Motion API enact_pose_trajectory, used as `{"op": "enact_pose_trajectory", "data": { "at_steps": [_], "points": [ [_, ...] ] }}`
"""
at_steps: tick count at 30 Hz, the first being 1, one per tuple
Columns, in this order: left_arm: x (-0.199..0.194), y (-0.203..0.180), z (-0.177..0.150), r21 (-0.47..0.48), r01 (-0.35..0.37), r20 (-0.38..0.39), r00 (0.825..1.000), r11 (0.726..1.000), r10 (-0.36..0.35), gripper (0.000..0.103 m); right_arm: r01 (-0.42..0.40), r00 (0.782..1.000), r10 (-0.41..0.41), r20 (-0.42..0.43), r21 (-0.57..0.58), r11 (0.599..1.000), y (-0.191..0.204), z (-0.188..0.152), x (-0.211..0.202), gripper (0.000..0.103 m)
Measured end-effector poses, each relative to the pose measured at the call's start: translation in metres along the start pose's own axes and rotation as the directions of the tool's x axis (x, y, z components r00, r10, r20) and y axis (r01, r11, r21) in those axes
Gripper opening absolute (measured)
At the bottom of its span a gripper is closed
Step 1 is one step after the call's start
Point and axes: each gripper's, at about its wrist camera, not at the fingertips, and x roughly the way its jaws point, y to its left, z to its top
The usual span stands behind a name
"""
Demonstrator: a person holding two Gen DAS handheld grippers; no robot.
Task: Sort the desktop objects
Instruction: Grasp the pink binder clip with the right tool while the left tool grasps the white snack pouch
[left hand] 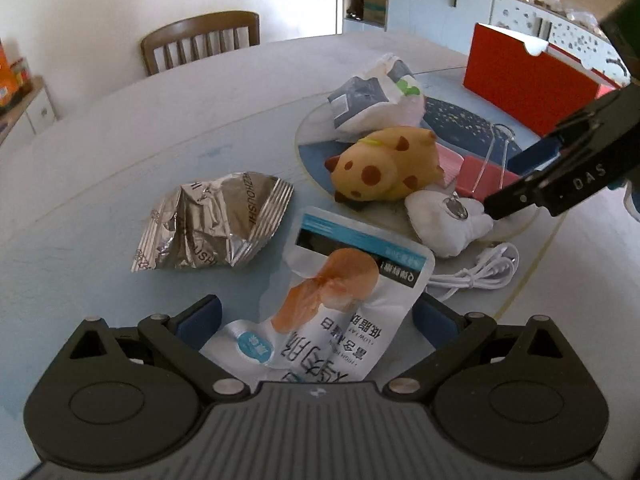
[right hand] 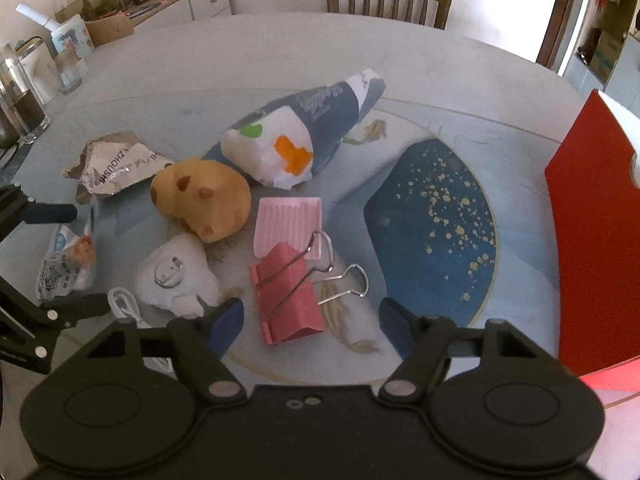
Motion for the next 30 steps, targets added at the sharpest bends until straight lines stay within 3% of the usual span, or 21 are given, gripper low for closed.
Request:
{"op": "enact_pose_trajectory", "data": {
  "at_steps": [4,8,12,13,14,15,18,30],
  "points": [
    [-0.001,-0.001,0.001,0.000,0.003,-0.002,1.000,1.000,-0.003,0.098,0.009,1.000,-0.009,0.006,-0.008,1.000,0.002,-0.001,0.002,0.073],
    [-0.005,-0.006,0.002,0.006,0.006,0.004,1.000,1.000,-0.006,0.080,0.022,1.000,-0.021,0.020,-0.030,0.999,0.007,0.000,0.004,0.073],
    [-0.008,-0.011,0.002,0.001,0.001,0.005,1.000,1.000,-0.001,0.070,0.013,0.999,-0.012,0.037,-0.042,0.999,0.013,0.000,0.005,0.069],
    [-0.008,-0.011,0.002,-0.002,-0.001,0.005,1.000,1.000,0.001,0.064,0.011,0.999,-0.009,0.041,-0.044,0.999,0.014,0.001,0.005,0.067],
    [-0.009,-0.012,0.003,-0.004,-0.002,0.009,1.000,1.000,0.002,0.052,0.010,0.999,-0.008,0.047,-0.046,0.999,0.015,0.001,0.004,0.059],
    [-0.009,-0.013,0.004,-0.009,-0.010,0.006,1.000,1.000,0.010,0.051,0.010,0.999,-0.007,0.053,-0.047,0.999,0.016,0.001,0.004,0.051],
    [-0.009,-0.015,0.005,-0.015,-0.023,0.000,1.000,1.000,0.023,0.050,0.010,0.998,-0.008,0.060,-0.033,0.999,0.015,0.002,0.003,0.042],
    [-0.015,-0.022,0.005,-0.077,-0.063,-0.021,0.998,0.995,0.061,0.043,-0.012,0.998,0.013,0.059,-0.005,1.000,0.005,-0.008,-0.010,0.035]
  ]
}}
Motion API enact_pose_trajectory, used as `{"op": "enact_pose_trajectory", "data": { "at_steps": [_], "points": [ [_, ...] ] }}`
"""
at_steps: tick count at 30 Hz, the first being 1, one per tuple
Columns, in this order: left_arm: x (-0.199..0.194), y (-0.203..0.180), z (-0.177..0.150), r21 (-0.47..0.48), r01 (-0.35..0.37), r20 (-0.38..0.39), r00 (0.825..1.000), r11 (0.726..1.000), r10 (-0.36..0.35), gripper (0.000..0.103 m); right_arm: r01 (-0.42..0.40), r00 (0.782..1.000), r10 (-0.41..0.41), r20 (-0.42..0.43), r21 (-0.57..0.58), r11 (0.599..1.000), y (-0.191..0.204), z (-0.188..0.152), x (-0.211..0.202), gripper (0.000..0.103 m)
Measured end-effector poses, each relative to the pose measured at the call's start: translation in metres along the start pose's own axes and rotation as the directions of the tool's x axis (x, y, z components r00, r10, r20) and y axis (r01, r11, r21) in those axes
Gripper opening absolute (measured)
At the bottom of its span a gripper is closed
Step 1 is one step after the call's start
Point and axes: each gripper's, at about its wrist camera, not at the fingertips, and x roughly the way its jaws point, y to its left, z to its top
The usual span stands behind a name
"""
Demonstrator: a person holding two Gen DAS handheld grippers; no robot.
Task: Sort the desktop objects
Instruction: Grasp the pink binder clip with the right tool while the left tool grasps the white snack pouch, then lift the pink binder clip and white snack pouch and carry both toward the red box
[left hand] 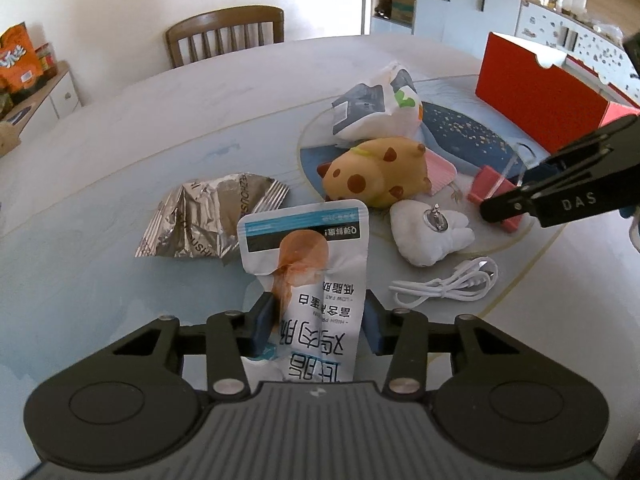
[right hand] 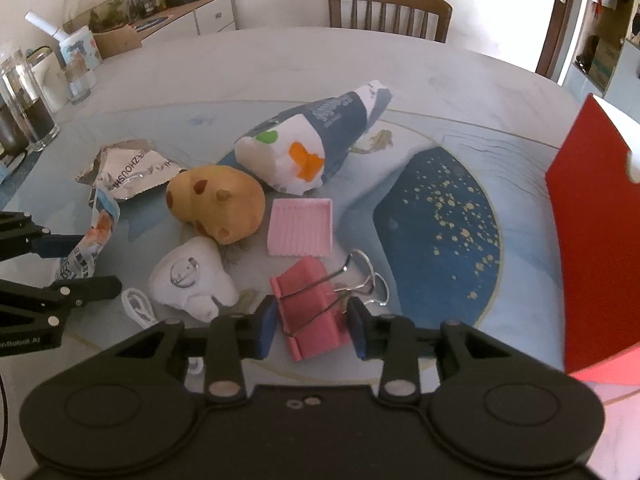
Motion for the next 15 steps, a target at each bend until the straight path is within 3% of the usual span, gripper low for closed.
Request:
{"op": "enact_pose_trajectory", "data": {
  "at_steps": [15],
  "points": [
    [-0.022,-0.012,-0.012,-0.125,-0.004,-0.028,1.000,0.992,0.001,0.040,0.001,1.000,-0.001,0.010,0.037,0.999,-0.024,-0.020,-0.034,0.031]
  ]
}}
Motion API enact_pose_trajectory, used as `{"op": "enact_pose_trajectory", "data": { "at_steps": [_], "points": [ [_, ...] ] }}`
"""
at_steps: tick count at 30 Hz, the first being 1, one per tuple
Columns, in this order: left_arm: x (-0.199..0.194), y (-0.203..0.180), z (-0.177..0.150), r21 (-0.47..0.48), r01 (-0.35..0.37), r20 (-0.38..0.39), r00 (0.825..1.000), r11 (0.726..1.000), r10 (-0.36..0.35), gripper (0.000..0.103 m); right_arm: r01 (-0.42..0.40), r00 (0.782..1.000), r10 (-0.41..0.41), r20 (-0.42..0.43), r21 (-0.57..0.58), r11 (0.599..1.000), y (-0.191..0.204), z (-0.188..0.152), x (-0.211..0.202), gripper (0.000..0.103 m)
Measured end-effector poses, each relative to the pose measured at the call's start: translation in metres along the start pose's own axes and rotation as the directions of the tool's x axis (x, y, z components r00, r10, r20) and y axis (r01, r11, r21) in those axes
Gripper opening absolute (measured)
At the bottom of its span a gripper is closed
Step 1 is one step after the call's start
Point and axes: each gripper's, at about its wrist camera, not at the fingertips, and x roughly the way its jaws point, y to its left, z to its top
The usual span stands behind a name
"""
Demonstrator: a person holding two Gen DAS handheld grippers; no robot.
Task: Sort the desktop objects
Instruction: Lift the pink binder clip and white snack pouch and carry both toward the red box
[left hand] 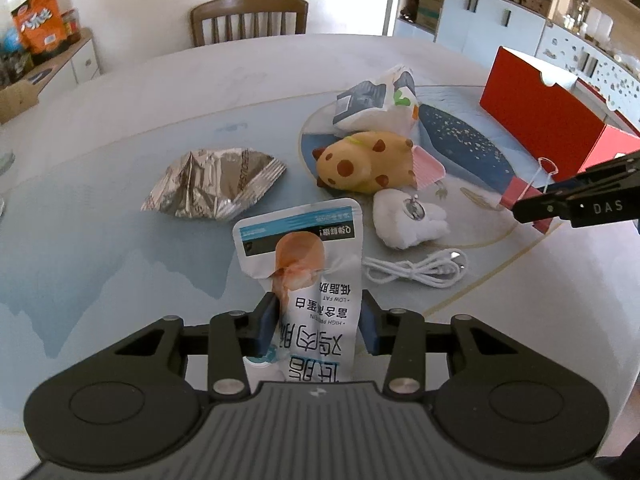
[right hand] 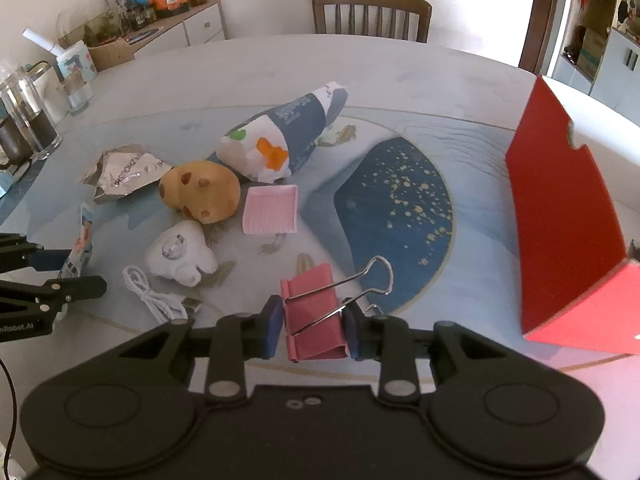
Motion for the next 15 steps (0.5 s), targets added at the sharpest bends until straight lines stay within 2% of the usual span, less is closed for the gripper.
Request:
{"op": "enact_pose_trajectory", "data": {
  "at_steps": [9,15],
  "points": [
    [-0.017,-0.010,-0.004,-0.074,-0.012,-0.001,1.000,0.997,0.012,0.039,-0.015,1.000,0.015,0.022,0.029,0.999,-0.013,-0.011,-0.028,0.031],
    [-0.038,-0.016,0.002,-0.107,-0.006,0.041,0.999,0.994,0.011,0.039,-0.033,0.998,0.031,0.048,0.047,0.998,-0.023,-0.016,-0.047,0.031]
  ]
}}
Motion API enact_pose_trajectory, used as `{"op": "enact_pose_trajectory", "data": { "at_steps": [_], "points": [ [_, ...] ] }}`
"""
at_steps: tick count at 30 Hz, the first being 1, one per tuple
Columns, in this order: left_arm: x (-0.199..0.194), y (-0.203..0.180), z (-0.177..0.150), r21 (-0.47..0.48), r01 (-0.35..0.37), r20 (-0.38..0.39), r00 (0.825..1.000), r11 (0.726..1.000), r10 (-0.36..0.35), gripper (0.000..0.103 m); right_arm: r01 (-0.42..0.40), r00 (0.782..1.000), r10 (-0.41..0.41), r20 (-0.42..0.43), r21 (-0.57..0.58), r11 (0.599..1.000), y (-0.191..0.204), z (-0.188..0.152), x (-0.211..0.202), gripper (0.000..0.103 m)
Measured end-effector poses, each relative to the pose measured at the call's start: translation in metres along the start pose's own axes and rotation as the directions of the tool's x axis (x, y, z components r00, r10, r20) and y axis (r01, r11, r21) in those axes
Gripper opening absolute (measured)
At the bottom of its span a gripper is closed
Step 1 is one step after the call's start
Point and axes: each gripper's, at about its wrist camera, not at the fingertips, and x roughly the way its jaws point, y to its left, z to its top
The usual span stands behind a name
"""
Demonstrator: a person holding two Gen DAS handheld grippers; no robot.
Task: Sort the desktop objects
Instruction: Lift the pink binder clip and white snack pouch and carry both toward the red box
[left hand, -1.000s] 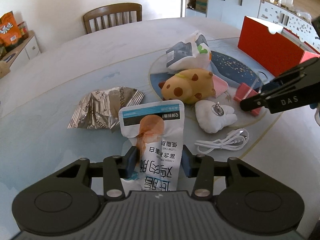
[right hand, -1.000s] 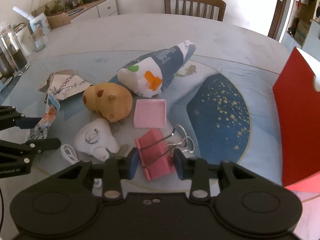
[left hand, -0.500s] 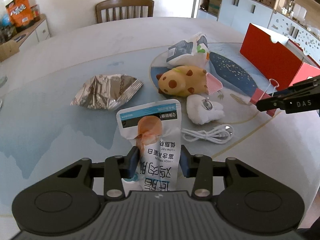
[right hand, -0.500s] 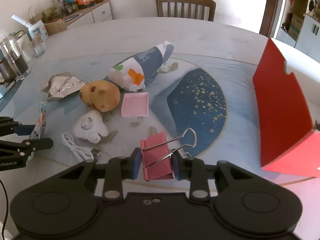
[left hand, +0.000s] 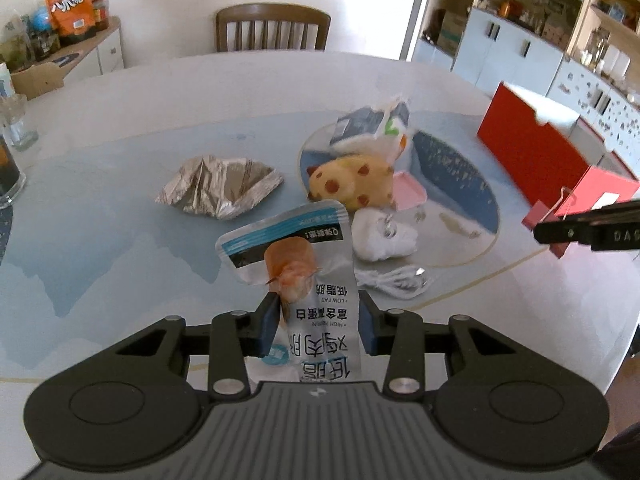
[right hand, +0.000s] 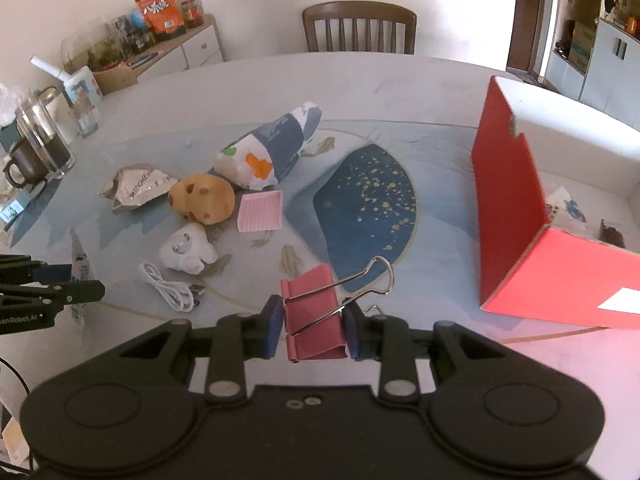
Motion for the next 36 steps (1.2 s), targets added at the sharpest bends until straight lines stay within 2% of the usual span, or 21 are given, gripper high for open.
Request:
{"op": "enact_pose_trajectory", "data": {
  "at_steps": [10,21,36],
  "points": [
    [-0.024,-0.024,0.017,-0.006,0.027,0.050,0.998,1.000,-0.026,0.039,-0.040,0.998,0.038,0.050,0.027,0.999,-0.013,0.002,-0.030,0.031],
    [-0.036,-0.065,0.040,0.015,0.084,0.043,0.996,0.996,-0.084,0.039,-0.061,0.995,0.057,0.082,0.045,0.997,-0.030,0.012,-0.064,0.031],
    [-0.029,-0.130,0.069,0.070,0.138,0.065,0.988,0.988,-0.143,0.039,-0.057,0.988,0.046,0.149,0.065,0.996,-0.082,0.027,-0.097,0.031]
  ]
}}
